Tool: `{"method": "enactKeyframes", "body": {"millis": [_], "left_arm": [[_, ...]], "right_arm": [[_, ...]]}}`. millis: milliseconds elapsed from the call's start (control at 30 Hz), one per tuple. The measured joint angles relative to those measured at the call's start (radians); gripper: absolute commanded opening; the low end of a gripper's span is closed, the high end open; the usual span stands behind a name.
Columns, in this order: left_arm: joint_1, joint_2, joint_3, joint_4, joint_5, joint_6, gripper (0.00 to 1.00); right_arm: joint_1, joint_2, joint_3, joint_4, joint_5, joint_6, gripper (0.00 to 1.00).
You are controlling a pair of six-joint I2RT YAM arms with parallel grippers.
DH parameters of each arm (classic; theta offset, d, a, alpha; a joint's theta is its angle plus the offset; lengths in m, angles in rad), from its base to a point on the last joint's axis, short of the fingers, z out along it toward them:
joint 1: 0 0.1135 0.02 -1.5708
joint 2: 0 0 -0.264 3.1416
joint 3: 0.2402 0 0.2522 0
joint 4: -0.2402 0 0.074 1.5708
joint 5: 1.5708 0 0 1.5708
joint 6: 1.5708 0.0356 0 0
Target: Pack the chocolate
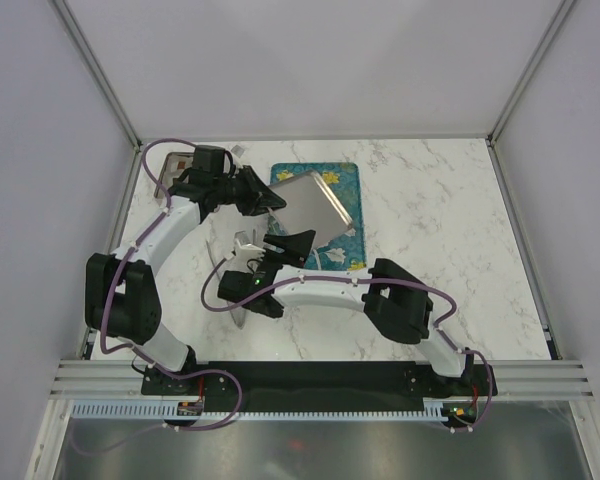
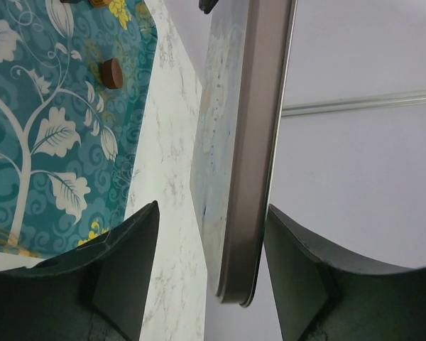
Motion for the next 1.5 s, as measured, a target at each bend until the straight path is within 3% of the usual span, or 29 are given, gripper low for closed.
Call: {"method": "enactKeyframes", "body": {"millis": [167, 233, 367, 433, 533, 567, 700, 767, 867, 1033, 1200, 1367, 1500], "left_arm": [[0.000, -0.005, -0.019, 0.000, 0.004, -0.005, 0.02], [0.000, -0.006, -0.026, -0.002, 0.006, -0.006, 0.02], [0.000, -0.009, -0.036, 0.000, 0.015, -0.005, 0.03], [0.000, -0.009, -0.040, -0.001, 0.013, -0.005, 0.05], [0.008, -0.009, -0.042, 0.000, 0.013, -0.010, 0.15], [0.011, -0.011, -0.042, 0.000, 0.016, -0.011, 0.25], [0.014, -0.024, -0.039, 0.000, 0.020, -0.013, 0.45], [0.018, -0.033, -0.023, -0.011, 0.030, -0.017, 0.60], [0.029, -0.035, 0.031, -0.026, 0.068, -0.019, 0.64], [0.112, -0.033, 0.172, -0.053, 0.127, -0.007, 0.68], [0.237, -0.034, 0.272, -0.011, 0.114, 0.042, 0.68], [0.338, -0.045, 0.260, 0.004, 0.068, 0.094, 0.68], [0.394, -0.086, 0.192, 0.006, 0.046, 0.121, 0.68]], "right_arm": [[-0.012, 0.001, 0.003, 0.085, 0.002, -0.075, 0.63], [-0.013, 0.001, 0.005, 0.117, 0.002, -0.110, 0.56], [-0.015, 0.001, 0.006, 0.173, 0.003, -0.170, 0.31], [-0.016, 0.001, 0.006, 0.191, 0.013, -0.195, 0.24], [-0.016, 0.001, 0.011, 0.224, 0.037, -0.206, 0.05], [-0.016, 0.000, 0.012, 0.232, 0.037, -0.211, 0.00], [-0.014, -0.005, 0.012, 0.243, 0.036, -0.246, 0.00], [-0.011, -0.013, 0.012, 0.248, 0.035, -0.265, 0.00], [-0.006, -0.027, 0.023, 0.261, 0.037, -0.283, 0.00], [-0.008, -0.072, 0.092, 0.276, -0.011, -0.296, 0.00], [-0.010, -0.121, 0.135, 0.264, -0.159, -0.284, 0.00], [-0.071, -0.166, 0.151, 0.256, -0.457, -0.177, 0.00], [-0.223, -0.258, 0.152, 0.288, -0.780, -0.051, 0.00]]}}
